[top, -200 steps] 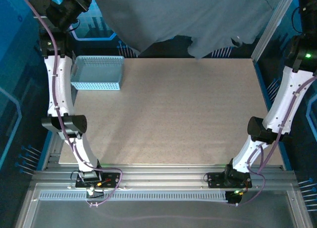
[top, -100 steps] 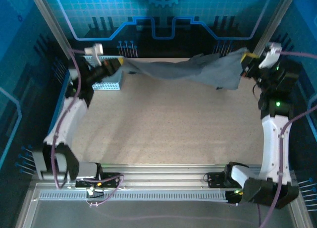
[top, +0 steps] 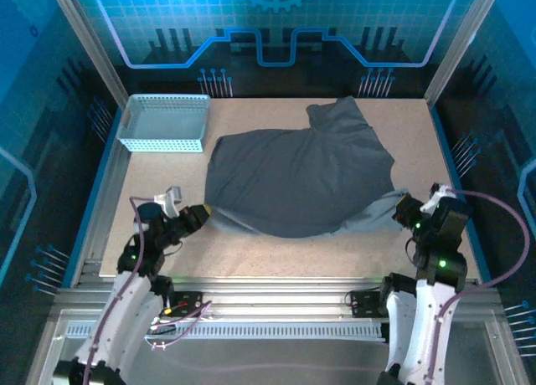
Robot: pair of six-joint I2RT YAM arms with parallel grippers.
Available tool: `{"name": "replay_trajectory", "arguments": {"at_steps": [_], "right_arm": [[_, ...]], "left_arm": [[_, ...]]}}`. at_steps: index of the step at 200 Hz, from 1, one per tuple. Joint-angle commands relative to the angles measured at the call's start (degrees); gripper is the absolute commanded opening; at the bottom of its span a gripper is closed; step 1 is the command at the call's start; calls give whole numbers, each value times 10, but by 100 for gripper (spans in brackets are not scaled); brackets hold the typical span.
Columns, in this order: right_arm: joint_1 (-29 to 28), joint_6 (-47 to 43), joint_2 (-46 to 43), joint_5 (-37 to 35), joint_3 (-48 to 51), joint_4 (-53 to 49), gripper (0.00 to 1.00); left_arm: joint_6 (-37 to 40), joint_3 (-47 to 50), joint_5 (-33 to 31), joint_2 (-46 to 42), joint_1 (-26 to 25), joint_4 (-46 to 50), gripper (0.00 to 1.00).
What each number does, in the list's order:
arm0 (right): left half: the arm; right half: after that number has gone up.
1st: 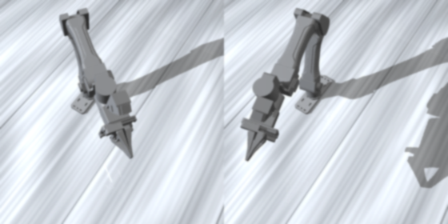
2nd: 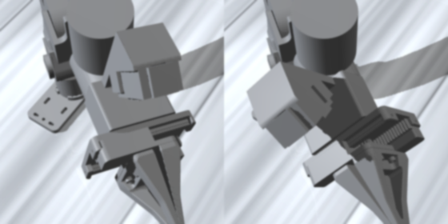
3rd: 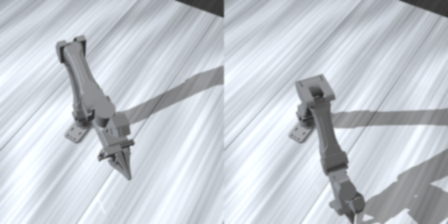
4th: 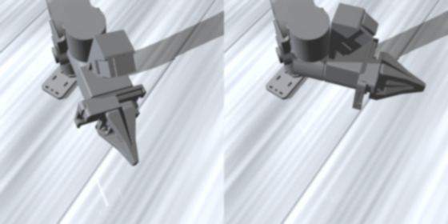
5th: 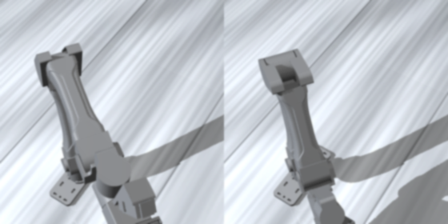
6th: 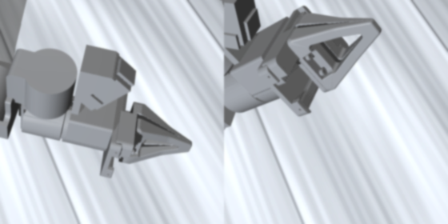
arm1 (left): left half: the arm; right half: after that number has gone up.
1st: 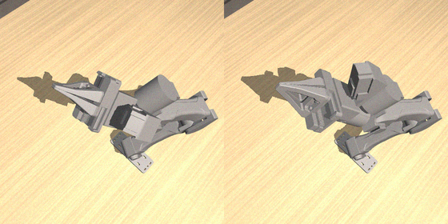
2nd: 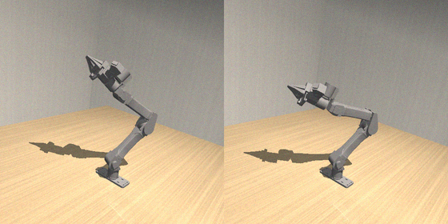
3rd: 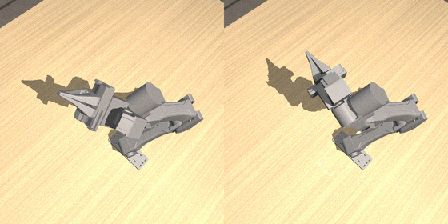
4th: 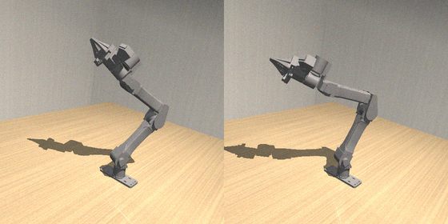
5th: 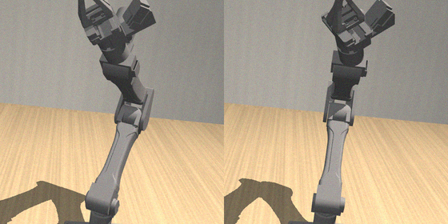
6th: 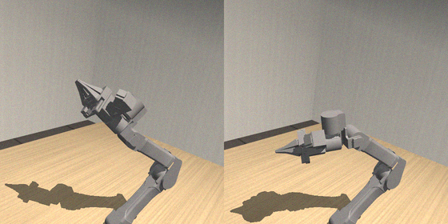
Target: Fold the inside-out t-shirt
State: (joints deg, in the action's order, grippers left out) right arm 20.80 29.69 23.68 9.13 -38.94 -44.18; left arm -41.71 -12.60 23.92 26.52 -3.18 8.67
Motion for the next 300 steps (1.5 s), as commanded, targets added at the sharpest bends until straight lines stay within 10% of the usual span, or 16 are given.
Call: {"name": "replay_trajectory", "arguments": {"at_steps": [1,20,46,107,156,197,248,300], "right_arm": [[-5,55,-33,-71,-9,-90,20],[-2,96,-25,-177,-50,-143,59],[-3,100,-25,-261,-111,-151,78],[-32,28,131,27,-121,-8,80],[-267,19,349,-55,-96,105,82],[-343,21,581,-71,-174,180,82],[-339,78,757,-106,-220,189,79],[-295,153,699,-171,-132,158,80]], "left_arm": [[-63,27,-33,-98,-3,128,20],[-86,0,-90,-190,-3,270,46],[-118,-60,-200,-250,-3,370,58],[-51,-193,-135,152,-74,120,51],[-19,-301,-145,440,-160,43,58],[-6,-387,-126,634,-176,27,59],[-22,-367,-135,699,-201,-1,60],[-83,-267,-159,681,-271,-54,61]]}}
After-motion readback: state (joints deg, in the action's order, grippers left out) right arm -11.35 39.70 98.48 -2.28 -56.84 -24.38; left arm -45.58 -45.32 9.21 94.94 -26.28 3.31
